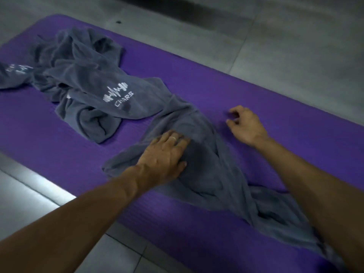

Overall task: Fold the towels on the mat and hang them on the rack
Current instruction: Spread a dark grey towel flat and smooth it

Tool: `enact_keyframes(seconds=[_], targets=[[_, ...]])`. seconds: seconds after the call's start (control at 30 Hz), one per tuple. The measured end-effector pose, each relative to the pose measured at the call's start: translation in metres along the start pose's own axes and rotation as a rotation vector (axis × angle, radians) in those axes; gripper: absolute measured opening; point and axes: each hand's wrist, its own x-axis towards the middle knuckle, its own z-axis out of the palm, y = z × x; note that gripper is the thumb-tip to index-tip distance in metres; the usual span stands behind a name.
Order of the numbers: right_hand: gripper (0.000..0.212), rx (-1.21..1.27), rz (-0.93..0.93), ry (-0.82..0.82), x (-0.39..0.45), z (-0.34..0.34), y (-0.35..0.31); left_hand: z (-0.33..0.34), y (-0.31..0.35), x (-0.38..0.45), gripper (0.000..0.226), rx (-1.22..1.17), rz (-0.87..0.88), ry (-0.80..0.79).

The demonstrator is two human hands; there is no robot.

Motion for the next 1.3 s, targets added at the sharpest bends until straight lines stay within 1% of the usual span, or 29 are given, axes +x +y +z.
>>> enact_keyframes(seconds=[0.07, 0.13, 0.23, 0.3, 0.37, 0.4, 0.43, 0.47, 0.5, 0.53, 0.57, 0.6, 0.63, 0.67, 0.73, 0.77, 0.8, 0.83, 0.87, 0.9, 0.97, 1.0, 1.03, 1.07, 1.1, 1.13, 1.2, 1.27, 1.3], targets=[[0.029, -0.078, 0.022, 0.030, -0.044, -0.033, 0.036, 0.004, 0.031, 0.012, 0.073, -0.042, 0.223, -0.061], [0.022, -0.138, 0.039, 0.093, -0.094, -0.063, 0.066, 0.011, 0.068, 0.021, 0.081, -0.047, 0.488, -0.107], [0.012, -0.241, 0.069, 0.187, -0.178, -0.089, 0.096, 0.026, 0.125, 0.024, 0.090, 0.054, 0.852, -0.122], [0.007, -0.315, 0.133, 0.226, -0.225, -0.092, 0.108, 0.038, 0.158, 0.020, 0.080, 0.155, 1.001, -0.114], [0.022, -0.380, 0.164, 0.250, -0.262, -0.088, 0.118, 0.048, 0.181, 0.018, 0.061, 0.250, 1.075, -0.083], [0.027, -0.409, 0.155, 0.246, -0.278, -0.085, 0.123, 0.052, 0.187, 0.021, 0.055, 0.281, 1.072, -0.081], [0.033, -0.446, 0.140, 0.211, -0.292, -0.079, 0.129, 0.055, 0.191, 0.025, 0.055, 0.296, 1.049, -0.093], [0.044, -0.506, 0.144, 0.113, -0.305, -0.073, 0.135, 0.057, 0.192, 0.031, 0.059, 0.302, 1.027, -0.109], [0.062, -0.585, 0.159, 0.006, -0.316, -0.067, 0.143, 0.058, 0.190, 0.036, 0.061, 0.291, 1.019, -0.119], [0.078, -0.643, 0.188, -0.080, -0.324, -0.060, 0.155, 0.059, 0.188, 0.041, 0.057, 0.243, 1.018, -0.113], [0.083, -0.668, 0.207, -0.125, -0.329, -0.056, 0.164, 0.059, 0.187, 0.046, 0.048, 0.169, 1.002, -0.137], [0.076, -0.632, 0.217, -0.135, -0.332, -0.055, 0.171, 0.058, 0.187, 0.049, 0.036, 0.063, 0.968, -0.162], [0.058, -0.553, 0.230, -0.115, -0.333, -0.058, 0.175, 0.056, 0.187, 0.053, 0.026, -0.056, 0.904, -0.206], [0.039, -0.436, 0.267, -0.053, -0.330, -0.066, 0.174, 0.053, 0.189, 0.057, 0.018, -0.178, 0.813, -0.256], [0.019, -0.190, 0.367, 0.017, -0.318, -0.092, 0.167, 0.041, 0.195, 0.068, 0.006, -0.414, 0.602, -0.370], [0.012, 0.037, 0.445, 0.039, -0.312, -0.108, 0.165, 0.033, 0.198, 0.075, 0.009, -0.530, 0.512, -0.408], [0.012, 0.263, 0.518, 0.086, -0.305, -0.125, 0.163, 0.027, 0.199, 0.084, 0.014, -0.618, 0.423, -0.427], [0.018, 0.448, 0.584, 0.165, -0.300, -0.140, 0.163, 0.020, 0.200, 0.093, 0.016, -0.670, 0.334, -0.424], [0.024, 0.559, 0.647, 0.247, -0.294, -0.155, 0.169, 0.014, 0.201, 0.102, 0.015, -0.679, 0.255, -0.394], [0.026, 0.617, 0.694, 0.335, -0.287, -0.168, 0.177, 0.010, 0.204, 0.111, 0.012, -0.639, 0.191, -0.351], [0.025, 0.650, 0.777, 0.513, -0.274, -0.183, 0.199, 0.005, 0.211, 0.124, 0.005, -0.455, 0.118, -0.274], [0.022, 0.670, 0.828, 0.585, -0.268, -0.185, 0.209, 0.005, 0.216, 0.129, 0.006, -0.346, 0.114, -0.237], [0.019, 0.709, 0.873, 0.622, -0.263, -0.184, 0.220, 0.004, 0.223, 0.131, 0.012, -0.247, 0.134, -0.204], [0.022, 0.734, 0.918, 0.625, -0.260, -0.179, 0.229, 0.004, 0.230, 0.133, 0.019, -0.168, 0.180, -0.185], [0.033, 0.704, 0.950, 0.610, -0.259, -0.171, 0.239, 0.005, 0.237, 0.133, 0.026, -0.114, 0.253, -0.184], [0.045, 0.609, 0.955, 0.571, -0.259, -0.161, 0.247, 0.009, 0.245, 0.132, 0.033, -0.091, 0.343, -0.215], [0.058, 0.416, 0.839, 0.438, -0.258, -0.145, 0.259, 0.019, 0.261, 0.129, 0.053, -0.056, 0.520, -0.308], [0.064, 0.237, 0.655, 0.207, -0.260, -0.136, 0.265, 0.035, 0.273, 0.131, 0.073, 0.032, 0.621, -0.364], [0.069, 0.085, 0.576, 0.098, -0.263, -0.134, 0.261, 0.039, 0.276, 0.130, 0.077, 0.072, 0.650, -0.363]])
